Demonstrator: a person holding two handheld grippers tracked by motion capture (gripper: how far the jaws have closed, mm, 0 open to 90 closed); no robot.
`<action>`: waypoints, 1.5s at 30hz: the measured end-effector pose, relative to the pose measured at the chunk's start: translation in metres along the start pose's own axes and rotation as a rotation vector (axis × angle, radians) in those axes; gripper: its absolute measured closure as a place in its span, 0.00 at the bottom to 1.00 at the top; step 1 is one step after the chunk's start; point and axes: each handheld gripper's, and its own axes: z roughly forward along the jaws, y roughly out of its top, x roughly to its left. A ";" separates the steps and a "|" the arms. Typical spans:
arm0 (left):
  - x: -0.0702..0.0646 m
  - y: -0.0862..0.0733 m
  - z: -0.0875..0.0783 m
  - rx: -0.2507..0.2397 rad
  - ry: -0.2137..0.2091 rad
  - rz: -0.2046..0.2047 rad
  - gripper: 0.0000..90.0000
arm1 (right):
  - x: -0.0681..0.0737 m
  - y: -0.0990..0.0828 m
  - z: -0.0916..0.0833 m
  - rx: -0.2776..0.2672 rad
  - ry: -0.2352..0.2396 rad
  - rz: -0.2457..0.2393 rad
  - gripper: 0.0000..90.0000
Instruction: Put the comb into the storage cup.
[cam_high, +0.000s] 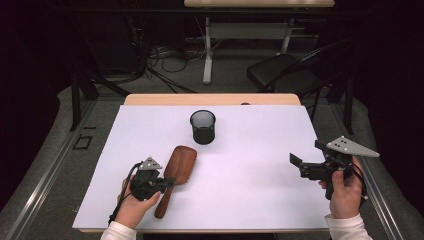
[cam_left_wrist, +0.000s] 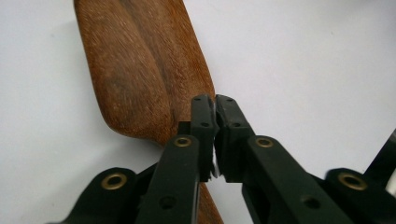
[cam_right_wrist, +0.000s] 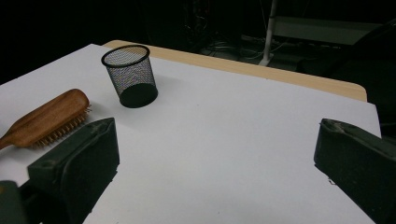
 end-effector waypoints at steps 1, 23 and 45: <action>0.000 -0.001 -0.001 -0.008 0.004 -0.003 0.93 | 0.000 0.000 0.000 -0.001 0.001 0.001 0.00; 0.004 -0.017 -0.001 -0.023 0.071 -0.017 0.42 | 0.006 -0.002 0.005 0.019 0.011 -0.014 0.00; 0.009 -0.021 -0.002 -0.025 0.052 -0.052 0.18 | 0.007 -0.001 0.012 0.024 0.023 -0.022 0.00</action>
